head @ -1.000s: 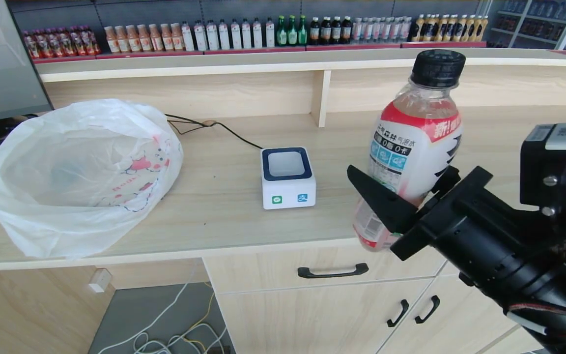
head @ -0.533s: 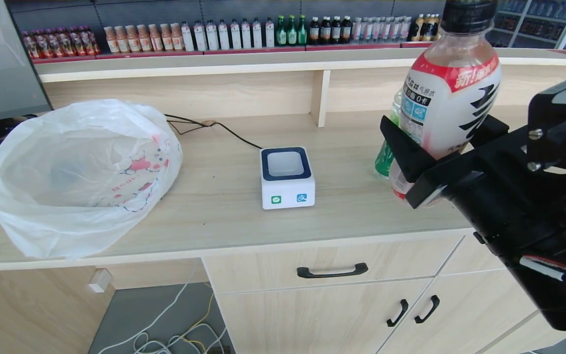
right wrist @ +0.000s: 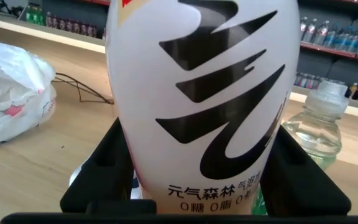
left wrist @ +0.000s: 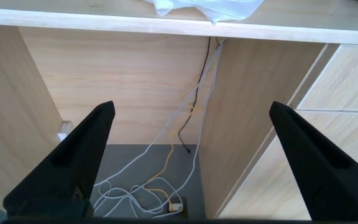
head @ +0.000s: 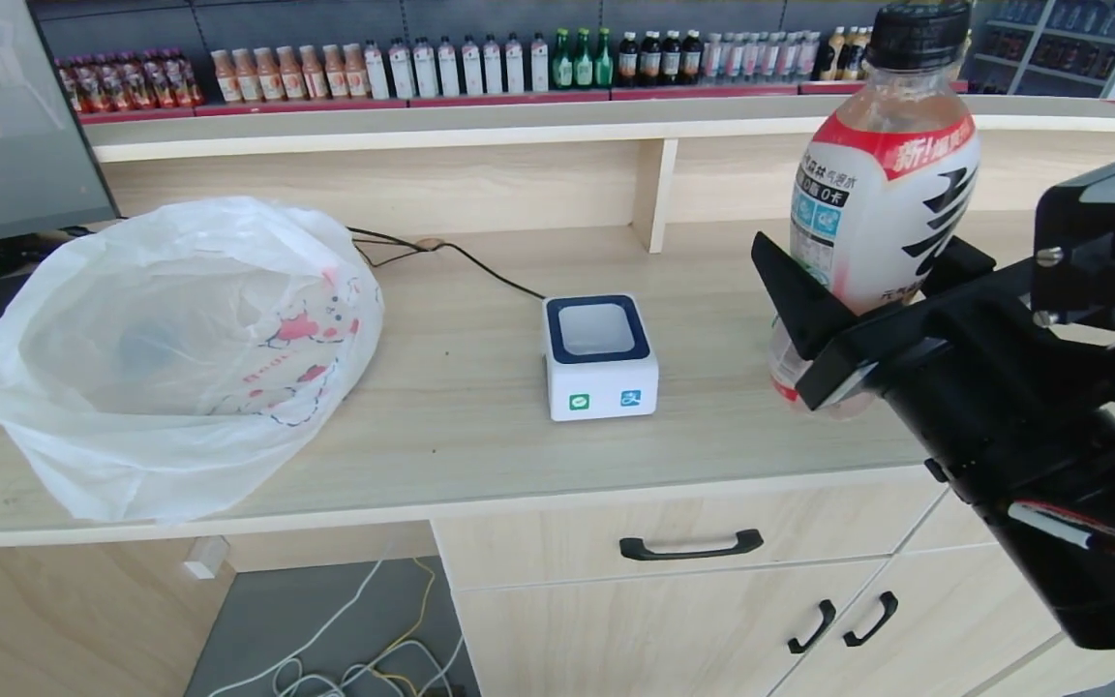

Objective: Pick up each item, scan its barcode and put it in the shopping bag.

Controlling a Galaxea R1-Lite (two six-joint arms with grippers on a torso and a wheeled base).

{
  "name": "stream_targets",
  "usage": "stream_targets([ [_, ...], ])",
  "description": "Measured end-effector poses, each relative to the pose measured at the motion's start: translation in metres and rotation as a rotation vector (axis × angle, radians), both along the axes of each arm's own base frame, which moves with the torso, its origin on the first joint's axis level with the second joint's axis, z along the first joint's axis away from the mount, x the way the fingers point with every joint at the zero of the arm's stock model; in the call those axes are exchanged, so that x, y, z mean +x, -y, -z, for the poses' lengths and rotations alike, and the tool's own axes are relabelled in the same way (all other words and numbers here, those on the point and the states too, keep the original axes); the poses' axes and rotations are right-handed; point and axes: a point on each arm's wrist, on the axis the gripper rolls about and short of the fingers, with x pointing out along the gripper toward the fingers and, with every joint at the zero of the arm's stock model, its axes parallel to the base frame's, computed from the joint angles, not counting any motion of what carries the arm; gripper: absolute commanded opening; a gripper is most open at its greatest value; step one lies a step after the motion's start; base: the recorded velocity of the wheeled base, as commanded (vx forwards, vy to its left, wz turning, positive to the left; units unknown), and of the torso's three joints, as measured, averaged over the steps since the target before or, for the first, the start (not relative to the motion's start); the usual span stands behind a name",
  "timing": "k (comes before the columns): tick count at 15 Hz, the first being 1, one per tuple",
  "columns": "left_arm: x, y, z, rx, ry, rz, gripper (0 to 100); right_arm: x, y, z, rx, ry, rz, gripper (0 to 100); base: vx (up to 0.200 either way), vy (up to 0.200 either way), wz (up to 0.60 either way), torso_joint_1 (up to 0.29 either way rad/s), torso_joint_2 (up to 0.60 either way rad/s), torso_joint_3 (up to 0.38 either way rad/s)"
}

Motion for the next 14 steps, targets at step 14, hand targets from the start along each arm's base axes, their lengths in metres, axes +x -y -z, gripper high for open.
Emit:
stream_targets([
  [14,0.0,0.0,0.0,0.003,0.0,0.0,100,0.009,0.011,-0.009,0.01,0.024,0.12,0,0.0,0.129,0.0,0.002,0.0,0.001],
])
